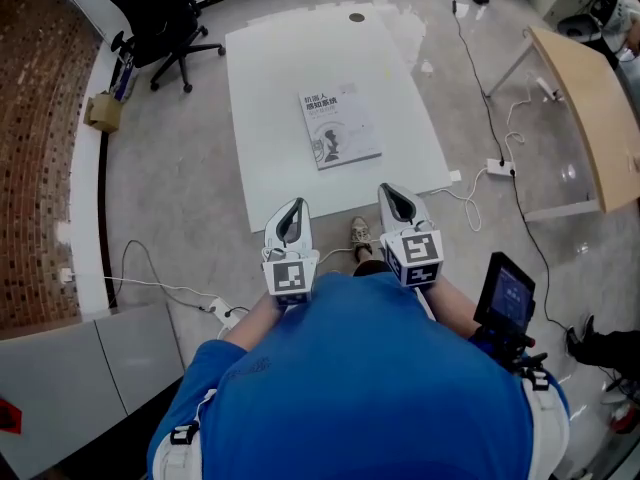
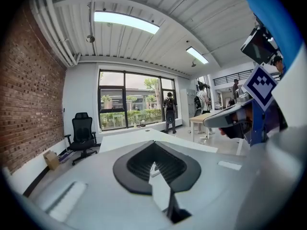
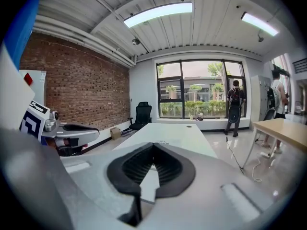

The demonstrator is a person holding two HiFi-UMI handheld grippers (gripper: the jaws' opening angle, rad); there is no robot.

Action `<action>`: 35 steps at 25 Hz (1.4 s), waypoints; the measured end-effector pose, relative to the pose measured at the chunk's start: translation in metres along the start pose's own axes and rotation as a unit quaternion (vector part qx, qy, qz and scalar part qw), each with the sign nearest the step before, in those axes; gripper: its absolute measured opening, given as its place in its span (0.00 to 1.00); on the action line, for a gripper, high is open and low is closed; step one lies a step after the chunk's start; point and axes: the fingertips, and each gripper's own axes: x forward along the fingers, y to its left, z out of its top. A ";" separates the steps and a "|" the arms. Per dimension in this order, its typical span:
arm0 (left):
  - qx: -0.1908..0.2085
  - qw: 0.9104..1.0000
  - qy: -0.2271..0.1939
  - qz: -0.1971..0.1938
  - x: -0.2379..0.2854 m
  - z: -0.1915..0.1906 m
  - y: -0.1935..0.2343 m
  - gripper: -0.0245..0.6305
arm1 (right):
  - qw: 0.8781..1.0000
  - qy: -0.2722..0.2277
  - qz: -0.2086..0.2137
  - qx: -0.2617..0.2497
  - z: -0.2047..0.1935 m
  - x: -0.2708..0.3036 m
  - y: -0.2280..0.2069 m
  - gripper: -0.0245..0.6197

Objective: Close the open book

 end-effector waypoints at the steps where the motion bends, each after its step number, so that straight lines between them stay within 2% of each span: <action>1: 0.002 1.000 0.004 0.002 0.008 -0.001 0.003 0.05 | 1.000 0.000 0.001 0.000 0.002 0.008 -0.004 0.04; 8: 0.004 0.999 0.042 0.009 0.067 -0.018 0.017 0.05 | 1.000 0.015 0.004 0.008 0.006 0.059 -0.041 0.04; 16: 0.012 0.994 0.106 0.007 0.132 -0.065 0.022 0.05 | 0.998 0.060 0.020 0.026 -0.016 0.119 -0.081 0.04; 23: 0.025 0.986 0.164 -0.009 0.159 -0.101 0.019 0.05 | 0.993 0.106 0.039 0.034 -0.042 0.157 -0.091 0.04; 28: 0.040 0.975 0.216 -0.022 0.186 -0.132 0.017 0.05 | 0.989 0.136 0.044 0.041 -0.062 0.193 -0.110 0.04; 35: 0.051 0.962 0.267 -0.036 0.202 -0.162 0.010 0.05 | 0.983 0.175 0.038 0.050 -0.084 0.219 -0.133 0.04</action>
